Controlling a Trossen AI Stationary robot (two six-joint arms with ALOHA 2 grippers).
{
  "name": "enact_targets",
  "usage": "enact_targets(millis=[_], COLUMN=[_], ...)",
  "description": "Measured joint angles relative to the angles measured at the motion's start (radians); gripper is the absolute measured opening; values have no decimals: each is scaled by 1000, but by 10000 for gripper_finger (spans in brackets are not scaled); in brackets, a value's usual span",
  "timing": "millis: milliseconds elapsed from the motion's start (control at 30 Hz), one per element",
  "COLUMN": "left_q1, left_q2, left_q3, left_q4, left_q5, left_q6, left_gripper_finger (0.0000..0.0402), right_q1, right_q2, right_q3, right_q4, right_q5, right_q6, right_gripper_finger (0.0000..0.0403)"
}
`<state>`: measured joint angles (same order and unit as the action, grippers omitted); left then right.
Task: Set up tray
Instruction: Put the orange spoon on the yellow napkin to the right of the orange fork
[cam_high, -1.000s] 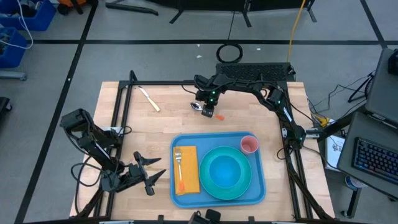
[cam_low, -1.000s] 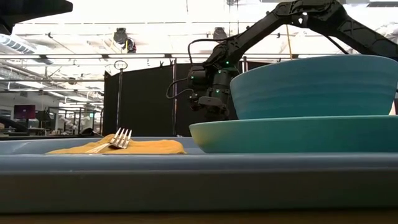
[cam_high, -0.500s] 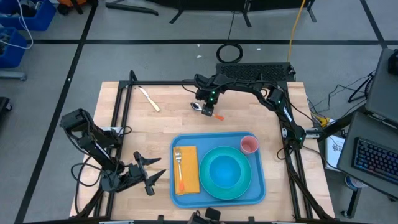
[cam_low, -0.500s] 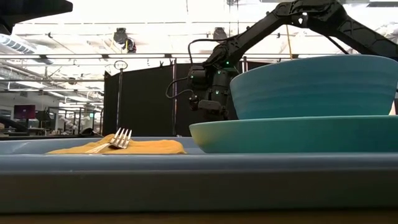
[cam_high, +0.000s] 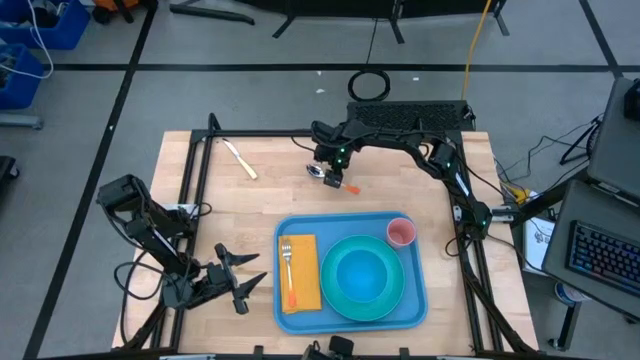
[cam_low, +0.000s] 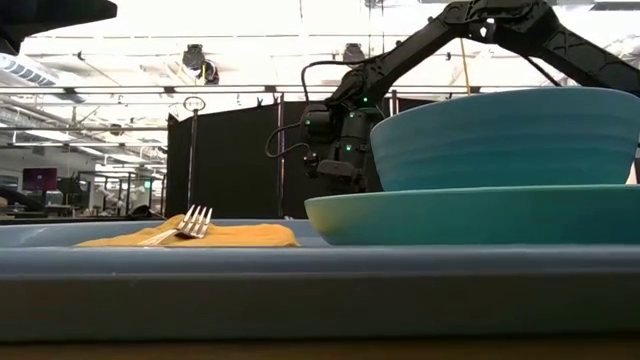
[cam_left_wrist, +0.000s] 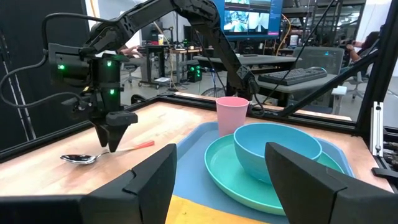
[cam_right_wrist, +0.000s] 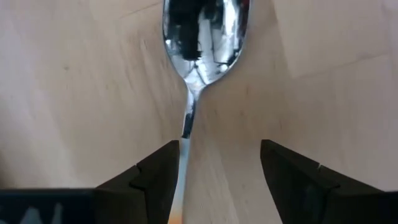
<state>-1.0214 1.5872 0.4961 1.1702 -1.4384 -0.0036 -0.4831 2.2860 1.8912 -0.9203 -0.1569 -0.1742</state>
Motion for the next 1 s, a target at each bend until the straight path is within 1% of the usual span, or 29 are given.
enact_targets(millis=[133, 400, 533, 700, 867, 1000], left_q1=[0, 0, 0, 0, 0, 0], left_q2=[0, 0, 0, 0, 0, 0], left_q3=[0, 0, 0, 0, 0, 0], left_q4=[0, 0, 0, 0, 0, 0], left_q5=[0, 0, 0, 0, 0, 0], left_q6=[-1, -1, -1, -1, -1, -1], left_gripper_finger=[250, 250, 250, 250, 250, 250], right_q1=[7, 6, 0, -2, -8, -8], right_q2=[0, 0, 0, 0, 0, 0], right_q3=[0, 0, -1, -1, -1, -1], right_q4=[13, 15, 16, 17, 19, 13], right_q5=[30, 25, -5, -4, -5, 3], right_q6=[-13, -4, 5, 6, 5, 2], right_gripper_finger=[214, 213, 212, 207, 179, 131])
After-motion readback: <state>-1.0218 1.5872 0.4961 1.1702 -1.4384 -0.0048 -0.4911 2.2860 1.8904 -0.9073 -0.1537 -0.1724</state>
